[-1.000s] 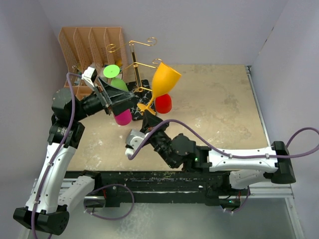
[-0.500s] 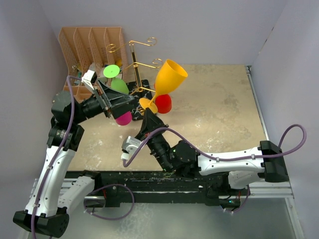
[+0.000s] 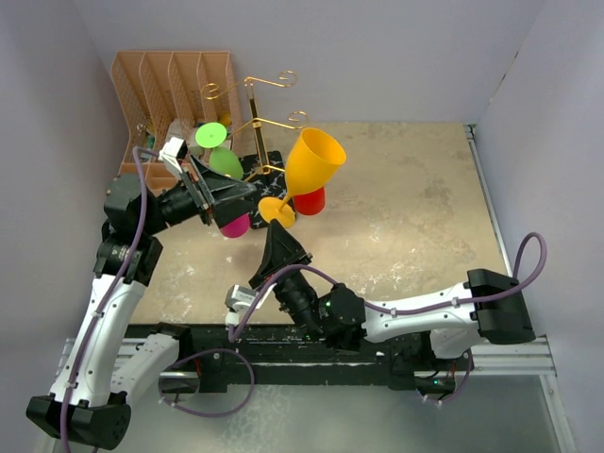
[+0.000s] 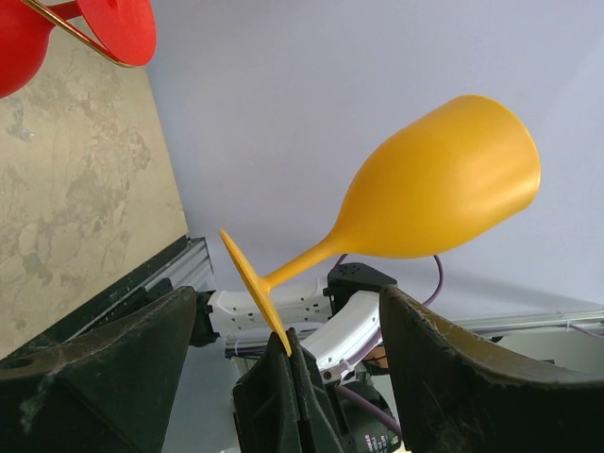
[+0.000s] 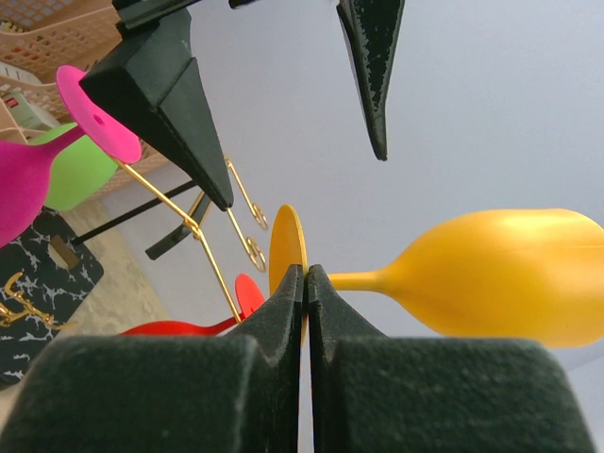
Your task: Take the wine glass off the wine glass rack
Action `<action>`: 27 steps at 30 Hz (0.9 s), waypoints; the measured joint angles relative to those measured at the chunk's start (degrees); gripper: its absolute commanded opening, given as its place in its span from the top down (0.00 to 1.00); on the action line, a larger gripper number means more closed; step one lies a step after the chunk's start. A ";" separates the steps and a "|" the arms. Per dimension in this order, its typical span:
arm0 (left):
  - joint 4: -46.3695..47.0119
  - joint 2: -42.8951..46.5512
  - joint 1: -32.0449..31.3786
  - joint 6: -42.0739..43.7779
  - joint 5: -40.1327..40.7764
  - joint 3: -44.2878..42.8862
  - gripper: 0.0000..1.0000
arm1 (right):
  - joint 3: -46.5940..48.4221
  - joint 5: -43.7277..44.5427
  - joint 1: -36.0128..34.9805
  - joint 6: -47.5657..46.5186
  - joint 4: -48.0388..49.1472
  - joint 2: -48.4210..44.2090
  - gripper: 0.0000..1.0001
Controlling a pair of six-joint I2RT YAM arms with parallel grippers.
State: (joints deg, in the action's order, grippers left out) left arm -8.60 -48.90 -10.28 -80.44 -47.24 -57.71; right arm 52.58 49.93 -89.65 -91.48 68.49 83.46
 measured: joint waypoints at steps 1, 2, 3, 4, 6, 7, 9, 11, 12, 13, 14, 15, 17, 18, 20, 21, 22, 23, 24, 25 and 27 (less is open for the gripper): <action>0.00 -0.04 0.00 0.00 0.00 0.00 0.20 | -0.11 -0.07 -0.04 -0.57 0.83 0.44 1.00; 0.02 -0.11 0.00 0.00 0.00 0.00 0.21 | -0.22 -0.11 -0.13 -1.05 1.55 0.81 1.00; 0.11 -0.20 0.00 0.00 0.00 0.02 0.22 | -0.33 -0.13 -0.26 -1.40 1.99 1.07 1.00; 0.20 -0.28 0.00 0.00 0.00 0.04 0.24 | -0.35 -0.11 -0.33 -1.68 2.43 1.31 1.00; 0.28 -0.48 0.00 0.02 -0.02 0.22 0.27 | -0.37 -0.17 -0.44 -2.21 3.04 1.62 1.00; 0.28 -0.57 0.00 0.02 -0.02 0.37 0.29 | -0.37 -0.20 -0.50 -2.58 3.39 1.68 1.00; 0.35 -0.66 0.00 0.04 -0.02 0.72 0.33 | -0.44 -0.35 -0.63 -3.32 4.63 1.77 1.00; 0.37 -0.66 0.00 0.04 -0.09 1.20 0.35 | -0.44 -0.52 -0.72 -4.17 6.16 2.05 1.00; 0.37 -0.66 0.00 0.04 -0.09 1.38 0.35 | -0.44 -0.59 -0.74 -4.57 6.71 2.27 1.00; 0.26 -0.70 0.00 0.07 -0.15 1.44 0.35 | -0.44 -0.66 -0.74 -4.83 7.21 2.49 1.00; 0.35 -0.74 0.00 0.07 -0.31 1.49 0.35 | -0.44 -0.92 -0.74 -5.27 7.58 2.86 1.00; 0.37 -0.74 0.00 0.07 -0.33 1.49 0.35 | -0.44 -1.07 -0.74 -5.46 7.80 3.10 1.00; 0.39 -0.74 0.00 0.07 -0.55 1.49 0.35 | -0.44 -1.33 -0.74 -5.92 8.15 3.67 1.00; 0.37 -0.74 0.00 0.07 -0.59 1.49 0.37 | -0.44 -1.42 -0.74 -6.16 8.22 3.93 1.00; 0.37 -0.74 0.00 0.09 -0.61 1.49 0.45 | -0.44 -1.46 -0.74 -6.51 8.39 4.42 1.00; 0.37 -0.74 0.00 0.13 -0.68 1.49 0.52 | -0.44 -1.46 -0.74 -6.71 8.39 4.68 1.00; 0.33 -0.74 0.00 0.26 -0.76 1.49 0.58 | -0.44 -1.46 -0.74 -6.84 8.41 4.83 1.00; 0.33 -0.74 0.00 0.39 -0.83 1.49 0.62 | -0.44 -1.46 -0.74 -7.04 8.55 5.09 1.00; 0.33 -0.74 0.00 0.50 -0.98 1.49 0.65 | -0.44 -1.46 -0.74 -7.17 8.55 5.29 1.00; 0.33 -0.74 0.00 0.55 -1.09 1.49 0.66 | -0.44 -1.49 -0.74 -7.30 8.55 5.44 1.00; 0.35 -0.74 0.00 0.68 -1.42 1.49 0.65 | -0.44 -1.51 -0.74 -7.65 8.59 5.53 1.00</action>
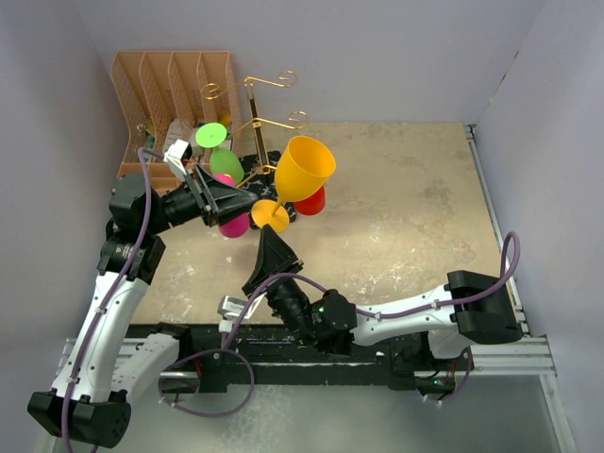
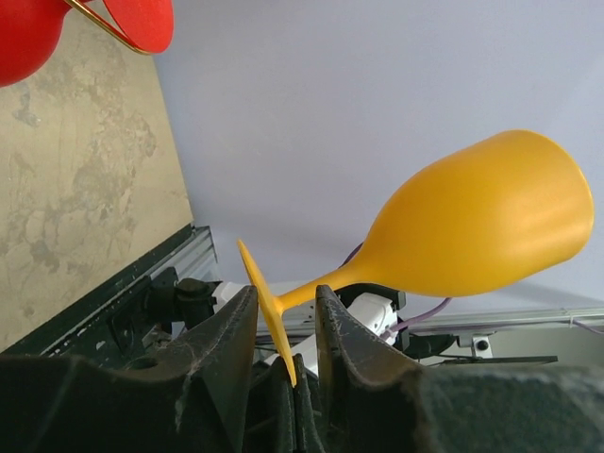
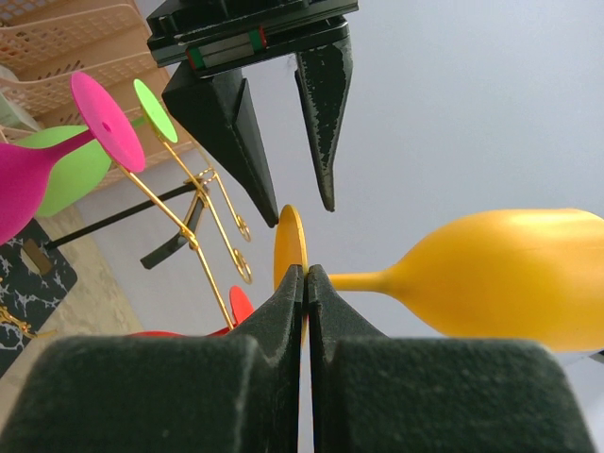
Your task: Take the wine glass off the wine glass rack
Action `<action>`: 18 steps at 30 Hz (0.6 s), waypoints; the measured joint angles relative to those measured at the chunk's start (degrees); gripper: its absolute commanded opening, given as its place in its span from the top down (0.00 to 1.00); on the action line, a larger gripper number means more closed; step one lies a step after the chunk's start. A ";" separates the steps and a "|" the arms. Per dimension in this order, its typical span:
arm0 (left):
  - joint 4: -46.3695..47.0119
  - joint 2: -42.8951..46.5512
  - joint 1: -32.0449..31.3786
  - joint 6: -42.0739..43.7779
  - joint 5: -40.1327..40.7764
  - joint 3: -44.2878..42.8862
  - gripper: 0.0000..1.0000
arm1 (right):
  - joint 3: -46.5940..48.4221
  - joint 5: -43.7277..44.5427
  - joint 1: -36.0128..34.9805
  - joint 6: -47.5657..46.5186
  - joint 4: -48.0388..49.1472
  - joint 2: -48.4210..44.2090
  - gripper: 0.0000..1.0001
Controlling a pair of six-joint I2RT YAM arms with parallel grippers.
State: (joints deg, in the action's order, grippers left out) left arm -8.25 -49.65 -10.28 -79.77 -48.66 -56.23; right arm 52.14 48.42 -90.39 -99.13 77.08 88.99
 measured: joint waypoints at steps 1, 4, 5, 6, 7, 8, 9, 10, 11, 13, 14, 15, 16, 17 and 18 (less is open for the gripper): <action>0.00 0.00 0.02 0.00 -0.17 0.00 0.63 | 0.00 -0.02 -0.02 -0.11 0.04 0.00 1.00; 0.07 0.02 0.00 0.00 -0.87 0.00 0.52 | 0.00 -0.04 -0.04 -0.33 0.09 0.00 1.00; 0.15 0.02 0.00 -0.13 -1.14 0.00 0.49 | 0.00 -0.07 -0.04 -0.35 0.09 0.00 1.00; 0.24 0.02 0.00 -0.09 -1.40 0.00 0.45 | 0.00 -0.09 -0.04 -0.39 0.07 0.00 1.00; 0.35 0.02 0.00 -0.11 -1.66 0.00 0.44 | 0.00 -0.09 -0.04 -0.44 0.07 0.00 1.00; 0.46 0.02 0.00 -0.11 -1.92 0.00 0.43 | 0.00 -0.13 -0.04 -0.48 0.07 0.00 1.00; 0.48 0.02 0.00 -0.09 -2.12 0.00 0.45 | 0.00 -0.13 -0.07 -0.48 0.07 0.00 1.00; 0.48 0.04 0.00 -0.07 -2.29 0.00 0.47 | 0.02 -0.15 -0.07 -0.50 0.07 0.02 1.00; 0.48 0.04 0.00 -0.04 -2.45 0.00 0.51 | 0.02 -0.17 -0.07 -0.52 0.07 0.04 1.00; 0.48 0.07 0.00 0.02 -2.73 0.00 0.56 | 0.26 -0.24 -0.07 -0.57 0.07 0.42 1.00; 0.48 0.07 0.00 0.07 -2.93 0.00 0.58 | 0.37 -0.42 -0.07 -0.59 0.09 0.66 1.00; 0.48 0.07 0.00 0.07 -3.06 0.00 0.60 | 0.44 -0.59 -0.07 -0.68 0.00 0.83 1.00; 0.48 0.07 0.00 0.07 -3.15 0.00 0.62 | 0.48 -0.70 -0.07 -0.79 0.02 1.01 1.00; 0.50 0.07 0.00 0.07 -3.23 0.00 0.66 | 0.55 -1.01 -0.09 -0.92 0.02 1.09 1.00; 0.52 0.07 0.00 0.07 -3.39 0.00 0.70 | 0.66 -1.27 -0.09 -1.01 0.07 1.20 1.00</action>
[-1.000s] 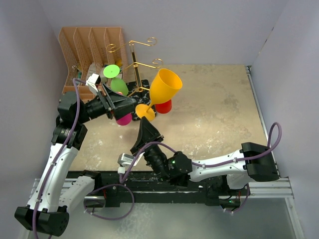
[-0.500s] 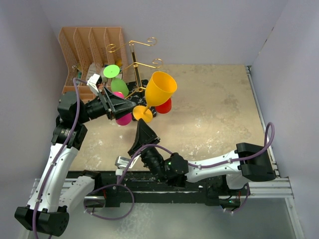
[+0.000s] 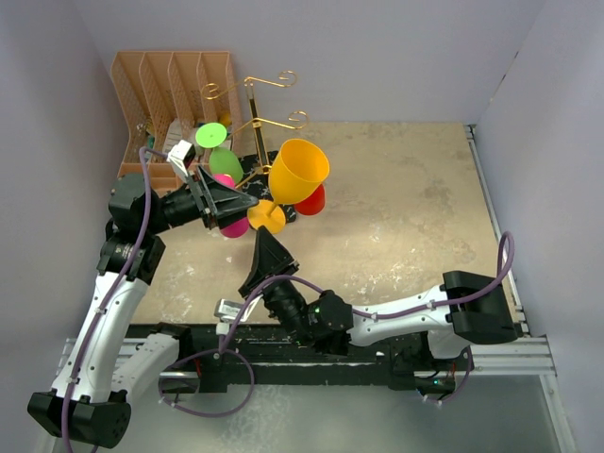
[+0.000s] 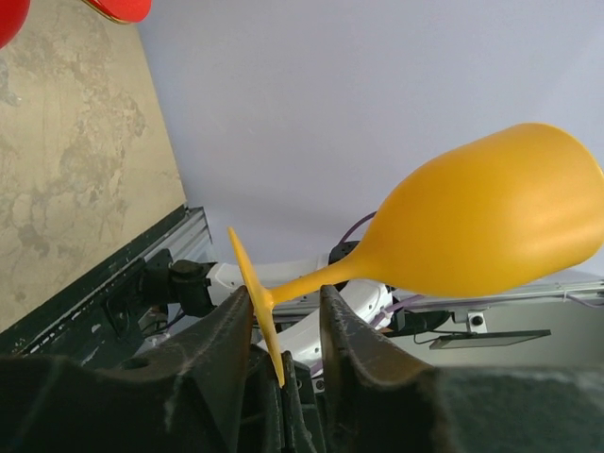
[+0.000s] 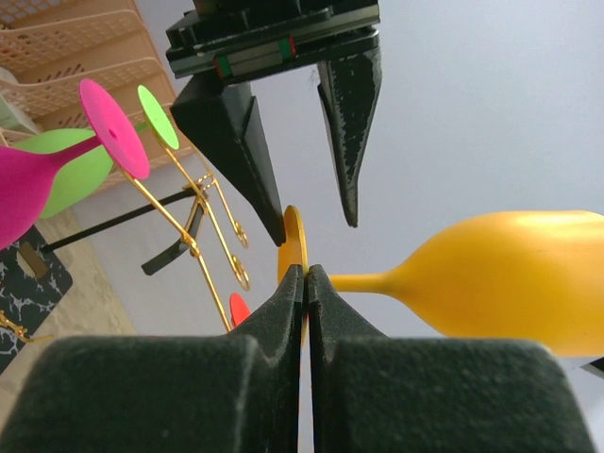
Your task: Take the wine glass off the wine glass rack
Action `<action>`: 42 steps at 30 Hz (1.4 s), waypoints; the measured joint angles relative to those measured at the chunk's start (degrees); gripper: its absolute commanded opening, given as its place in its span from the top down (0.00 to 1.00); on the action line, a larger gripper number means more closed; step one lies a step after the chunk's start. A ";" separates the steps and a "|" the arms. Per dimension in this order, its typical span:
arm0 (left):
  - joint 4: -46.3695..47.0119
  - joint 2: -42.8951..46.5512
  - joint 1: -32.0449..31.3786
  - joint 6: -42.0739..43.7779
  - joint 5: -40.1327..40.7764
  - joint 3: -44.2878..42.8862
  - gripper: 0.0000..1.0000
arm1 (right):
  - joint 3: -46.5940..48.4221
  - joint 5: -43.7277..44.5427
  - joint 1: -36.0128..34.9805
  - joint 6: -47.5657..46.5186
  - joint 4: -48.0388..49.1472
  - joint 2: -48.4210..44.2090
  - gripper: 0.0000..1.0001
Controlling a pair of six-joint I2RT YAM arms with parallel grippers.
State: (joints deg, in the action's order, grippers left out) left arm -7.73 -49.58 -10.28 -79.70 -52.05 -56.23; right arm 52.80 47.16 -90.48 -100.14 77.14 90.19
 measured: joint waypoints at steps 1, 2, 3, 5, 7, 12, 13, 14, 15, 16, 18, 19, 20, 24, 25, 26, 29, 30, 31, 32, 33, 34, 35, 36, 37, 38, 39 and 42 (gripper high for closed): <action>0.00 0.00 0.00 0.00 -0.09 0.00 0.73 | 0.17 -0.22 0.00 -0.15 0.11 0.17 1.00; 0.04 0.00 0.00 0.00 -0.13 0.00 0.76 | 0.39 -0.28 0.00 -0.28 0.13 0.28 1.00; 0.11 0.00 0.00 0.00 -0.20 0.00 0.78 | 0.59 -0.44 0.00 -0.50 0.17 0.35 1.00; 0.44 0.00 0.00 0.02 -0.28 0.00 0.81 | 0.79 -0.66 0.00 -0.70 0.61 0.42 1.00; 0.83 0.00 0.00 0.00 -0.44 0.00 0.86 | 0.87 -0.81 0.00 -0.87 0.92 0.44 1.00; 3.08 0.02 0.00 -0.31 -1.11 0.92 1.00 | 0.87 -1.03 0.00 -1.01 1.14 0.52 1.00; 3.82 0.04 0.00 -0.42 -1.27 1.11 1.00 | 0.87 -0.98 0.00 -0.98 1.07 0.57 1.00; 4.31 0.13 0.00 -0.57 -1.33 1.29 1.00 | 0.87 -0.90 0.00 -1.01 0.94 0.59 1.00; 4.94 0.26 0.00 -0.72 -1.33 1.64 1.00 | 0.87 -0.79 0.00 -1.01 0.94 0.59 0.99; 5.53 0.42 0.00 -0.83 -1.31 2.03 1.00 | 0.87 -0.59 -0.02 -0.98 0.94 0.59 0.96; 6.75 0.72 0.00 -1.25 -1.25 3.02 1.00 | 0.87 -0.11 -0.02 -0.94 0.85 0.59 0.86; 7.32 0.85 0.00 -1.53 -1.16 3.50 1.00 | 0.87 0.07 -0.02 -0.83 0.79 0.59 0.78; 8.04 1.03 -0.02 -1.84 -1.05 4.13 1.00 | 0.85 0.37 -0.02 -0.63 0.76 0.59 0.71; 11.82 1.77 -0.11 -3.32 0.39 7.34 1.00 | 0.26 2.01 -0.22 -0.20 1.86 0.59 0.59; 12.92 1.86 -0.20 -3.91 0.76 8.35 1.00 | -0.11 2.47 -0.31 -0.11 2.29 0.57 0.58; 14.01 1.88 -0.33 -4.76 1.20 9.33 1.00 | -0.68 3.15 -0.42 -0.02 2.89 0.48 0.57; 17.81 1.73 -0.63 -6.99 2.60 12.37 1.00 | -2.71 5.44 -1.14 0.68 3.65 -0.37 0.56; 19.58 1.57 -0.63 -7.87 3.45 13.53 1.00 | -3.72 6.54 -1.68 0.87 3.93 -1.09 0.56; 21.09 1.36 -0.63 -8.59 4.35 14.51 1.00 | -4.70 7.61 -2.27 1.18 4.13 -1.99 0.56; 22.43 1.05 -0.63 -9.35 5.16 15.30 1.00 | -5.75 8.87 -2.89 1.57 4.37 -3.21 0.56; 23.76 0.70 -0.63 -9.81 5.97 15.98 1.00 | -6.69 10.05 -3.39 2.05 4.59 -4.50 0.56; 25.88 0.15 -0.63 -10.80 7.30 16.94 1.00 | -7.72 11.47 -3.87 2.71 4.68 -6.01 0.55; 26.08 0.11 -0.63 -10.84 7.43 17.03 1.00 | -8.79 12.98 -4.33 3.54 4.72 -7.67 0.55; 27.34 -0.15 -0.63 -11.23 8.02 17.40 1.00 | -9.86 14.62 -4.66 4.55 4.74 -9.40 0.55; 28.50 -0.39 -0.63 -11.41 8.50 17.68 1.00 | -10.67 16.09 -4.79 5.35 4.72 -10.69 0.55; 29.86 -0.74 -0.63 -11.58 9.03 17.84 1.00 | -11.67 17.97 -4.83 6.38 4.68 -12.31 0.55; 31.01 -1.11 -0.63 -11.69 9.29 17.86 1.00 | -12.46 19.63 -4.83 7.30 4.68 -13.64 0.53; 33.33 -1.90 -0.63 -11.50 9.81 17.86 1.00 | -13.60 24.74 -4.72 11.17 3.76 -18.03 0.50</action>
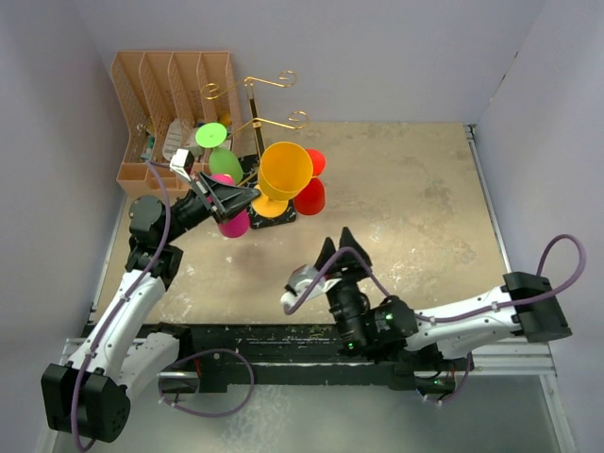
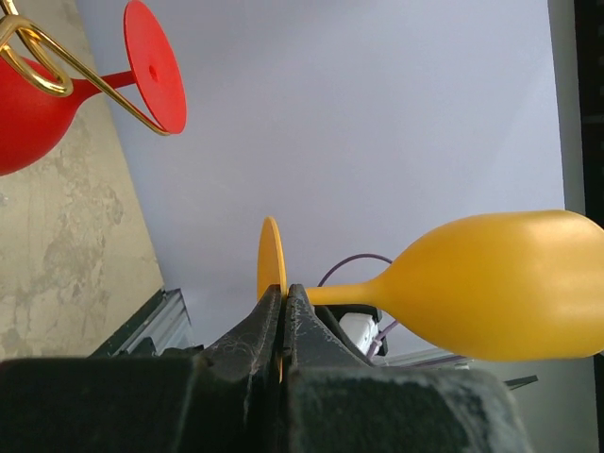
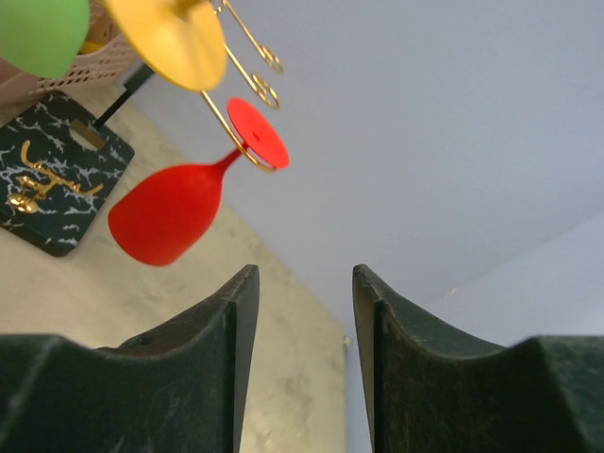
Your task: Take the wine glass off the wine glass rack
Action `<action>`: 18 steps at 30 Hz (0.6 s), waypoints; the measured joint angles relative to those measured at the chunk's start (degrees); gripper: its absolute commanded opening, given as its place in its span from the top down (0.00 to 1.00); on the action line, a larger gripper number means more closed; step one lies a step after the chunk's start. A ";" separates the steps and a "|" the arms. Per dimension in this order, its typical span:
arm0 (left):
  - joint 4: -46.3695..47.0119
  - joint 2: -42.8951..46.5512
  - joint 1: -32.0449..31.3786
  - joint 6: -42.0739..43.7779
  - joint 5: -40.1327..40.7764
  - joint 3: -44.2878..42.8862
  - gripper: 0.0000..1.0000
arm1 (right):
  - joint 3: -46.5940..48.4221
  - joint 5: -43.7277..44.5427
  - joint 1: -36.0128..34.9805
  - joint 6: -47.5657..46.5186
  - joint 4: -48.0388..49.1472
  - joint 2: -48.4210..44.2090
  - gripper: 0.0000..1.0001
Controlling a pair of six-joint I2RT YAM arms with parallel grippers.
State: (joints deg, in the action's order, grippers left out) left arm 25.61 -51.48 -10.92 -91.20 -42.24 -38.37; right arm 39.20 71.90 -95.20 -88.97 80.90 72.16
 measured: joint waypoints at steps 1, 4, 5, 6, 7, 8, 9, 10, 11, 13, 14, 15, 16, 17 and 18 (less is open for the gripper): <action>0.55 -0.22 0.00 0.37 0.11 0.00 1.00 | -0.02 1.40 0.02 1.40 -0.68 -1.55 0.49; 1.07 -0.37 0.00 1.38 0.15 0.04 1.00 | 0.22 4.44 1.29 7.78 -5.97 -7.63 0.47; 1.25 -0.37 0.00 1.81 0.13 0.15 1.00 | 0.90 5.20 2.36 11.47 -9.73 -9.81 0.48; 1.49 -0.37 0.00 2.23 0.15 0.35 1.00 | 2.21 5.46 3.93 16.55 -15.32 -11.82 0.49; 1.68 -0.37 0.00 2.54 0.15 0.61 1.00 | 5.25 5.07 6.64 24.98 -25.97 -13.88 0.51; 1.70 -0.35 0.00 2.84 0.13 0.81 1.00 | 10.08 3.45 10.23 35.12 -38.64 -14.95 0.51; 1.68 -0.35 0.00 3.26 0.13 1.03 1.00 | 18.95 -1.49 12.83 47.80 -54.97 -14.67 0.50; 1.66 -0.26 0.00 3.63 0.17 1.31 1.00 | 20.74 -2.67 18.23 50.36 -57.61 -14.47 0.50; 1.57 -0.02 0.00 3.80 0.24 1.57 1.00 | 25.62 -6.05 22.97 56.96 -64.72 -14.03 0.50; 0.57 0.81 0.00 4.96 0.50 1.88 1.00 | 32.98 -11.69 32.37 68.91 -77.13 -13.46 0.51; -0.22 1.40 0.00 5.57 0.63 1.88 1.00 | 35.45 -14.21 35.56 73.20 -81.81 -12.74 0.51; -0.92 1.92 0.00 6.38 0.79 1.88 1.00 | 38.25 -17.33 38.69 77.18 -86.36 -11.67 0.51; -1.38 2.43 0.00 6.82 0.87 1.88 1.00 | 41.24 -20.90 41.33 80.98 -90.38 -10.45 0.51; -1.95 2.99 0.00 7.41 1.01 1.88 1.00 | 43.93 -24.70 43.60 84.24 -93.64 -8.92 0.52; -2.58 3.52 0.00 8.04 1.11 1.88 1.00 | 45.86 -27.58 45.20 86.42 -96.04 -7.63 0.53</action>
State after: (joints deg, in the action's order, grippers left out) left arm 23.03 -47.97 -10.92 -83.15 -41.12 -36.49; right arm 85.06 44.31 -50.00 -2.55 -15.14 64.53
